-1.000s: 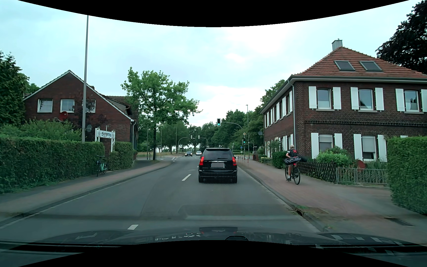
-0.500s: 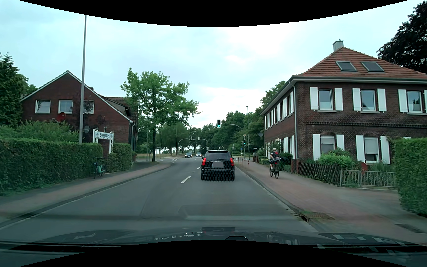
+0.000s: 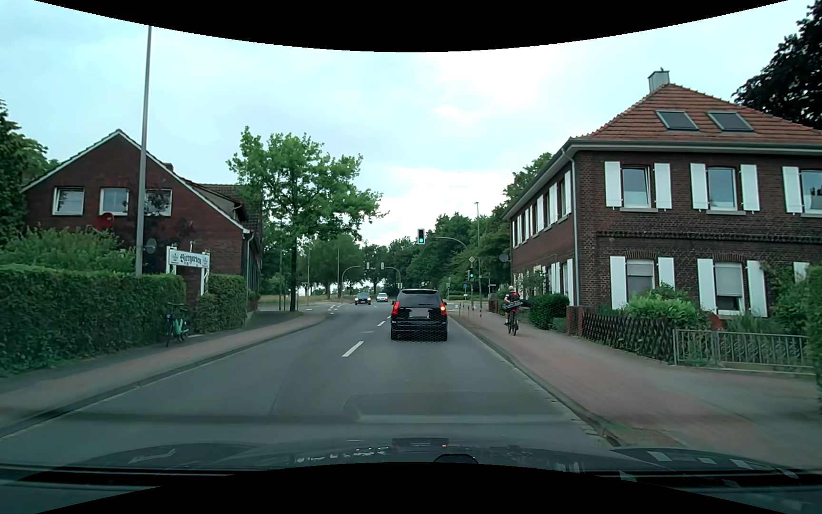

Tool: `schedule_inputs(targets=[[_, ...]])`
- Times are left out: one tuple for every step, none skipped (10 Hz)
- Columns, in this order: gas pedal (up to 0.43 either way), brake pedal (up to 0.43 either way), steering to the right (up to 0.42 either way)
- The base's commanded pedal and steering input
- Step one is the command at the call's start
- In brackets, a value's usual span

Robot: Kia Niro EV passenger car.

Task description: Follow the waypoints while adhering to traffic rules and regulations

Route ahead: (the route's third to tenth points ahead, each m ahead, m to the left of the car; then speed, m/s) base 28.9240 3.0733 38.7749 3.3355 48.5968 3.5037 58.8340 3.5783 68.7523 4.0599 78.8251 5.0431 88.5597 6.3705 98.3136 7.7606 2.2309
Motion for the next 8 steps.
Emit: schedule_inputs(targets=[[0.398,0.000,0.000],[0.398,0.000,-0.001],[0.398,0.000,0.000],[0.398,0.000,-0.001],[0.398,0.000,0.000],[0.398,0.000,-0.001],[0.398,0.000,-0.001],[0.398,0.000,-0.001]])
